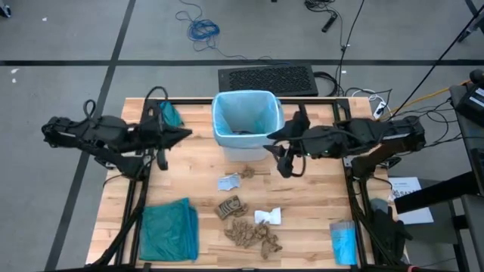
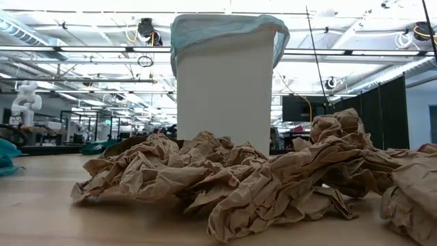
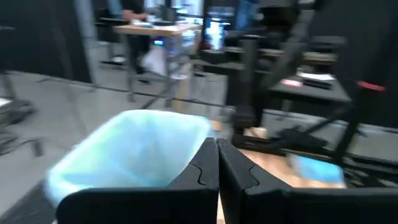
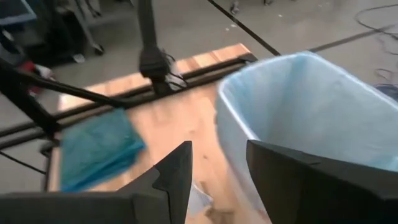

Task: Place trash/remove bag and relplace
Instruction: Put the brown paper napkin into the white trash bin

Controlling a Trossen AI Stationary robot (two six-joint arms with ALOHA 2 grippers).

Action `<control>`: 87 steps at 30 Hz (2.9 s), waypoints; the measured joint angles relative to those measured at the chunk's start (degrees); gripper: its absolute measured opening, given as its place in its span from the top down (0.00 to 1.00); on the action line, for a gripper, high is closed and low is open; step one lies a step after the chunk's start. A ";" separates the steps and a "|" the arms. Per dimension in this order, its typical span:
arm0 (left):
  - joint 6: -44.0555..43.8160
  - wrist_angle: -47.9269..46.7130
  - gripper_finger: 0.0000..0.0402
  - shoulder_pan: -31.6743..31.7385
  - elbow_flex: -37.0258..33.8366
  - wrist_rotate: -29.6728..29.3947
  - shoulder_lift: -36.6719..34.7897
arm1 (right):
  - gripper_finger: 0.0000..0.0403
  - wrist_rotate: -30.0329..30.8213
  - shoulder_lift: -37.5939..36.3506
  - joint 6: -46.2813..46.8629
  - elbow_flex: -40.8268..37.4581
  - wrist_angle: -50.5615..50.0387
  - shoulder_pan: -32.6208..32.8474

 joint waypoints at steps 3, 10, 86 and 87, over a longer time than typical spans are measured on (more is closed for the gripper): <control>0.04 -0.37 1.00 0.48 0.00 -1.20 -0.04 | 0.64 -0.03 -0.07 0.38 0.00 2.46 0.83; -0.33 -1.18 1.00 0.44 -0.02 -0.98 -0.02 | 0.64 -0.18 -0.07 0.35 0.00 5.07 1.78; -0.37 14.78 1.00 0.42 0.15 -2.33 70.97 | 0.64 -5.08 -9.27 -11.58 0.02 11.77 5.13; -0.37 14.80 1.00 0.42 0.15 -2.29 70.97 | 0.64 -5.02 -9.23 -11.16 0.02 13.07 5.11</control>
